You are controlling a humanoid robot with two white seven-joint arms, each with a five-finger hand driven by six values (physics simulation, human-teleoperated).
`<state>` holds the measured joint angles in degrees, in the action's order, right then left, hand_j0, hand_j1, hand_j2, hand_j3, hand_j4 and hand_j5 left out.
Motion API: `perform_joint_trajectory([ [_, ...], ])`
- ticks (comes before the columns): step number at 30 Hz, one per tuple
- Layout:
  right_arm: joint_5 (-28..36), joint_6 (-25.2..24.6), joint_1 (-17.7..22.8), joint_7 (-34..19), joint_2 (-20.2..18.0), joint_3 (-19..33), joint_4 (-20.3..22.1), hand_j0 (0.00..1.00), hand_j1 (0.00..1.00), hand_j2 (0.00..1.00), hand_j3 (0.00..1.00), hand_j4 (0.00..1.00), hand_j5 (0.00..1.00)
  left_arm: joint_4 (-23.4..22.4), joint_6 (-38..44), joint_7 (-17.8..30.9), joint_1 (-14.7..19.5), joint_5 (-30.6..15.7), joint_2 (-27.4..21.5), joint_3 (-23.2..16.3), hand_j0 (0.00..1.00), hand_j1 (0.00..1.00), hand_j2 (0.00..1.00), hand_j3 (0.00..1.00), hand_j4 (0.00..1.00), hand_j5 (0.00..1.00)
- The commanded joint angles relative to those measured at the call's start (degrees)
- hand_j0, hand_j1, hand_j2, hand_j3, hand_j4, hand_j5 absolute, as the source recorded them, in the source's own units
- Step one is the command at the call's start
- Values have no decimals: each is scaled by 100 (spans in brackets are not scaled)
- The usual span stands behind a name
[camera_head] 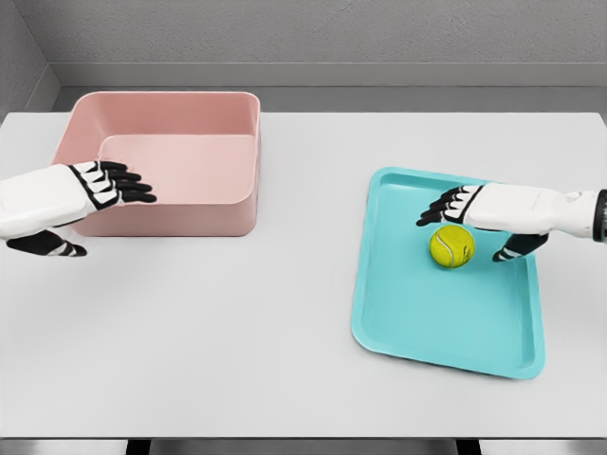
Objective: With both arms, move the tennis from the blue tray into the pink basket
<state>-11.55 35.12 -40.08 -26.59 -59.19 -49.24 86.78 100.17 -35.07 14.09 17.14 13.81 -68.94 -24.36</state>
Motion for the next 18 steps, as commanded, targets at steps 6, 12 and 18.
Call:
perform_joint_trajectory([
  [6, 3, -12, 18, -206, 276, -7, -337, 100, 100, 100, 100, 100, 100, 56, 7, 77, -79, 52, -234, -8, 100, 100, 100, 100, 100, 100],
  [12, -5, -12, 18, -224, 390, -86, -539, 100, 100, 100, 100, 100, 100, 143, 7, 77, -264, 105, -234, -8, 100, 100, 100, 100, 100, 100],
  [18, -164, -12, 26, -233, 584, -95, -751, 100, 100, 100, 100, 100, 100, 170, 7, 77, -264, 105, -225, 1, 100, 100, 100, 100, 100, 100],
])
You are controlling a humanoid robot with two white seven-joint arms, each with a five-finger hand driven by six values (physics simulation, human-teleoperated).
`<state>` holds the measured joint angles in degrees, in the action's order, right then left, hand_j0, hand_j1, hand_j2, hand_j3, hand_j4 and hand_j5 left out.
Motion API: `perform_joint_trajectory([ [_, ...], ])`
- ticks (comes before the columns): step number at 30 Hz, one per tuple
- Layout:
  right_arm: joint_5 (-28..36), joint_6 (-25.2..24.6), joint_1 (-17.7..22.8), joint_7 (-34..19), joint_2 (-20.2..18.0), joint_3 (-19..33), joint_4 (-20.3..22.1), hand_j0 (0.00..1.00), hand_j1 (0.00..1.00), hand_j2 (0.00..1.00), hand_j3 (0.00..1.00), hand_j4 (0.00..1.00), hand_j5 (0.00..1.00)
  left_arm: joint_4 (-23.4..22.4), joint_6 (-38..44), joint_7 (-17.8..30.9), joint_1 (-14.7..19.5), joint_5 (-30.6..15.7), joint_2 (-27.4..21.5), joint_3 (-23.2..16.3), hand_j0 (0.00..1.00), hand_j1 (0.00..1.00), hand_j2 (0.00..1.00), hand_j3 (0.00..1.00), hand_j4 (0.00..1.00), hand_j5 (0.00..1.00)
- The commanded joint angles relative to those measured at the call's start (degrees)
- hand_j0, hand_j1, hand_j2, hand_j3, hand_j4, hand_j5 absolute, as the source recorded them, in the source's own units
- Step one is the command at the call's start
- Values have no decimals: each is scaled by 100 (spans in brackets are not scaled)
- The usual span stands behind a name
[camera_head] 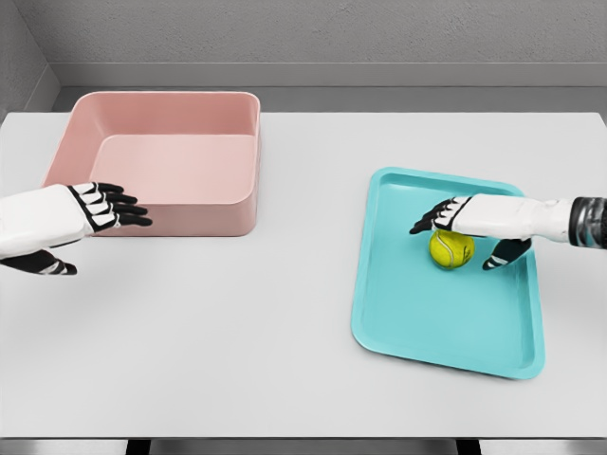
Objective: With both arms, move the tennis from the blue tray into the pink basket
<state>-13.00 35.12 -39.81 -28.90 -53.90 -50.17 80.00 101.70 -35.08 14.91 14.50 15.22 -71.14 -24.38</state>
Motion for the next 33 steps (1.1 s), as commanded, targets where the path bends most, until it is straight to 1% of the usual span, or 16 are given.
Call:
perform_joint_trajectory([
  [1, -28, -12, 0, -2, 55, -2, -90, 100, 100, 100, 100, 100, 100, 16, 8, 3, -9, -28, -5, 3, 100, 100, 100, 100, 100, 100],
  [8, -36, -12, 9, -2, 64, -2, -90, 99, 99, 99, 99, 99, 99, 8, 8, 38, -88, -28, -14, 21, 100, 100, 100, 100, 100, 100],
  [9, -28, -12, 18, -2, 64, -2, -90, 97, 97, 97, 97, 97, 97, 8, 8, 38, -88, -28, -14, 30, 100, 100, 100, 100, 100, 100],
  [11, -36, -12, 9, -2, 64, 7, -81, 91, 91, 91, 91, 91, 91, 8, 8, 38, -88, -37, -23, 47, 100, 100, 100, 100, 100, 100],
  [15, -36, -12, 18, -10, 64, -2, -90, 84, 84, 84, 84, 84, 84, 8, 8, 38, -79, -37, -23, 65, 100, 100, 100, 100, 100, 100],
  [21, -80, -12, 44, -10, 81, -2, -81, 81, 81, 81, 81, 81, 81, 8, 8, 38, -70, -37, -23, 65, 100, 100, 100, 100, 100, 100],
  [22, -89, -12, 53, -10, 81, -2, -81, 80, 80, 80, 80, 80, 80, 8, 8, 38, -70, -37, -23, 65, 100, 100, 100, 100, 100, 100],
  [27, -168, -12, 97, -10, 81, -2, -90, 79, 79, 79, 79, 79, 79, 8, 8, 47, -70, -28, -23, 73, 100, 100, 100, 100, 100, 100],
  [29, -168, -12, 97, -28, 81, -2, -90, 74, 74, 74, 74, 74, 74, 8, 8, 47, -70, -37, -23, 73, 100, 100, 100, 100, 100, 100],
  [30, -151, -12, 88, -203, 81, 7, -90, 70, 70, 70, 70, 70, 70, 8, 8, 47, -70, -37, -23, 65, 100, 100, 100, 100, 100, 100],
  [33, -151, -12, 97, -248, 178, 16, -99, 64, 64, 64, 64, 64, 64, 8, 8, 47, -70, -37, -23, 65, 100, 100, 100, 100, 100, 100],
])
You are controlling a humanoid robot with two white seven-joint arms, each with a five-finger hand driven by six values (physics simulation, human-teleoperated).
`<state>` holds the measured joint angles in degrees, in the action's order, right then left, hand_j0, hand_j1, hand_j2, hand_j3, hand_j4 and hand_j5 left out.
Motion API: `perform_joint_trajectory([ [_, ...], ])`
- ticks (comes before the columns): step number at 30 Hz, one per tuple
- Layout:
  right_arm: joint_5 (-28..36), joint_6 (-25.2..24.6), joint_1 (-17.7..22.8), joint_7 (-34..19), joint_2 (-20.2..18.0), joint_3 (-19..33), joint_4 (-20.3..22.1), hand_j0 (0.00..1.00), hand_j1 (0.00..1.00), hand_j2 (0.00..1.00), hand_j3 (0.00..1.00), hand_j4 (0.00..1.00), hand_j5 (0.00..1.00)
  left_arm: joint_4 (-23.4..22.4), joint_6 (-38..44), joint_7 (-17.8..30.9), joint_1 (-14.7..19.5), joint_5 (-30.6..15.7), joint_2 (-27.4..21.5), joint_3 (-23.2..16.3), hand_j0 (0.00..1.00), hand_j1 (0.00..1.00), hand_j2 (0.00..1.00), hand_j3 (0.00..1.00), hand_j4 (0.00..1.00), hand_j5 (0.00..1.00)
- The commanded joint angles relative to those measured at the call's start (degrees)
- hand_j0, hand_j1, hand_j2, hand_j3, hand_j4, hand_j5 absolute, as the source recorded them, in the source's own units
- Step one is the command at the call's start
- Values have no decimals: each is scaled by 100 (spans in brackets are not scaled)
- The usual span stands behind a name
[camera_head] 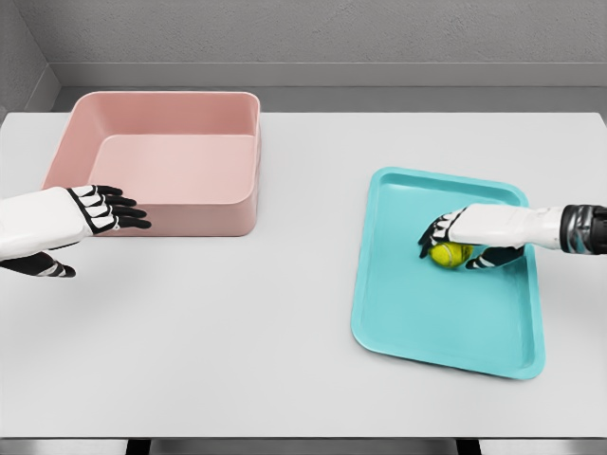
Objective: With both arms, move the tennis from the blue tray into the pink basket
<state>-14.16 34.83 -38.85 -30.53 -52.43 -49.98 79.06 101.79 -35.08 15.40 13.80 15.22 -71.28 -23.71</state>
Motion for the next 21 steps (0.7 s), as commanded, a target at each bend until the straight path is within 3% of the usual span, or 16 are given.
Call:
perform_joint_trajectory([
  [1, -34, 17, 0, -84, 32, -3, -13, 63, 63, 63, 63, 63, 63, 7, 8, -2, 0, -37, -9, -2, 100, 100, 100, 100, 100, 100],
  [16, -16, 17, -9, -84, 23, 76, 4, 48, 48, 48, 48, 48, 48, 8, 8, -2, 9, -37, 0, 7, 100, 100, 100, 100, 100, 100],
  [21, 28, 17, -26, -84, -30, 208, 48, 48, 48, 48, 48, 48, 48, 7, 8, -2, 9, -37, -9, 7, 100, 100, 100, 100, 100, 100],
])
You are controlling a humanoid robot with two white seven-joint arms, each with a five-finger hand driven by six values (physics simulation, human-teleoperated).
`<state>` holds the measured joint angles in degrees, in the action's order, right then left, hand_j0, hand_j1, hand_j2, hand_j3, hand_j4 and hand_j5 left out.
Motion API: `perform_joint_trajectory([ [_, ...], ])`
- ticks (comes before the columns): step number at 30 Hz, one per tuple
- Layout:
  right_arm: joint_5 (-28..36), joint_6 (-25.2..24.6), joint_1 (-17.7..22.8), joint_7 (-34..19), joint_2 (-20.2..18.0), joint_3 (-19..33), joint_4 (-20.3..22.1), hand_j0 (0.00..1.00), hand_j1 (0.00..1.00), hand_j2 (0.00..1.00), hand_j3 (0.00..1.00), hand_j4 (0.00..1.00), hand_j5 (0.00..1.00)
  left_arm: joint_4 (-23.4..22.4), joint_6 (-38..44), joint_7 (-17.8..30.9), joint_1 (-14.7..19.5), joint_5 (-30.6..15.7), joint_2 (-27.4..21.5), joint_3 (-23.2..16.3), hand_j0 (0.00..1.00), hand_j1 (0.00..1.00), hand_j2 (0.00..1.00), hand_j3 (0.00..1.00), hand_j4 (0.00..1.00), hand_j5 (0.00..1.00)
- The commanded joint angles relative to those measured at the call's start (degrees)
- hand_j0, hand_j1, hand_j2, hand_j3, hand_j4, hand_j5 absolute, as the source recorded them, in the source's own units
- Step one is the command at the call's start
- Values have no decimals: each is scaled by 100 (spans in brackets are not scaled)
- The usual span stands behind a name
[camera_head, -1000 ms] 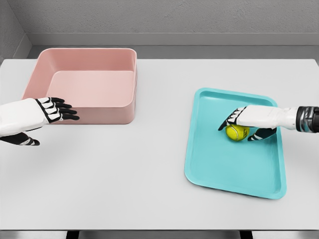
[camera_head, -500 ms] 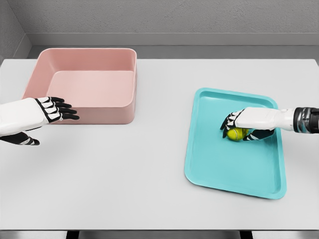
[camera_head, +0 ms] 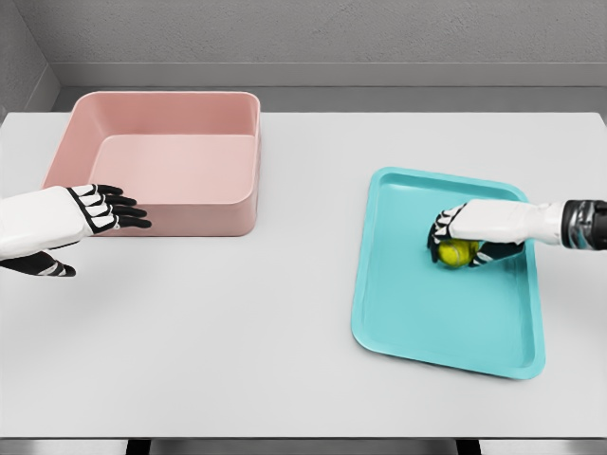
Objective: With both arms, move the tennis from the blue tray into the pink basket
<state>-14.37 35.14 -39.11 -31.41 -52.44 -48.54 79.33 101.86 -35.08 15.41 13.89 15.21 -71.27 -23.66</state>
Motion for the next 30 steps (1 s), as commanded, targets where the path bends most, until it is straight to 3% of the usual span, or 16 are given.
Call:
perform_joint_trajectory([
  [1, 57, -14, 0, 3, -29, 72, 30, 47, 47, 47, 47, 47, 47, 0, 8, -3, 0, -36, -10, 2, 100, 100, 100, 100, 100, 100],
  [5, 66, -14, -18, -5, -47, 195, 39, 46, 46, 46, 46, 46, 46, 9, 8, -3, 0, -36, -10, 2, 100, 100, 100, 100, 100, 100],
  [10, 66, -14, -18, -14, -231, 318, 486, 39, 39, 39, 39, 39, 39, 0, 8, -3, 0, -45, -97, 2, 100, 100, 100, 100, 100, 100],
  [20, 49, -14, -18, -32, -477, 362, 1779, 39, 39, 39, 39, 39, 39, 9, 8, -3, 0, -45, -133, 11, 100, 100, 100, 100, 100, 100],
  [25, 22, -14, -35, -32, -354, 318, 2113, 39, 39, 39, 39, 39, 39, 18, 8, -3, 9, -45, -133, 2, 100, 100, 100, 100, 100, 100],
  [29, 5, -14, -62, -58, -3, 292, 2183, 39, 39, 39, 39, 39, 39, 18, 8, -3, 9, -45, -133, 2, 100, 100, 100, 100, 100, 100],
  [30, 5, -14, -62, -286, 137, 292, 2183, 39, 39, 39, 39, 39, 39, 18, 8, -3, 9, -45, -133, 2, 100, 100, 100, 100, 100, 100],
])
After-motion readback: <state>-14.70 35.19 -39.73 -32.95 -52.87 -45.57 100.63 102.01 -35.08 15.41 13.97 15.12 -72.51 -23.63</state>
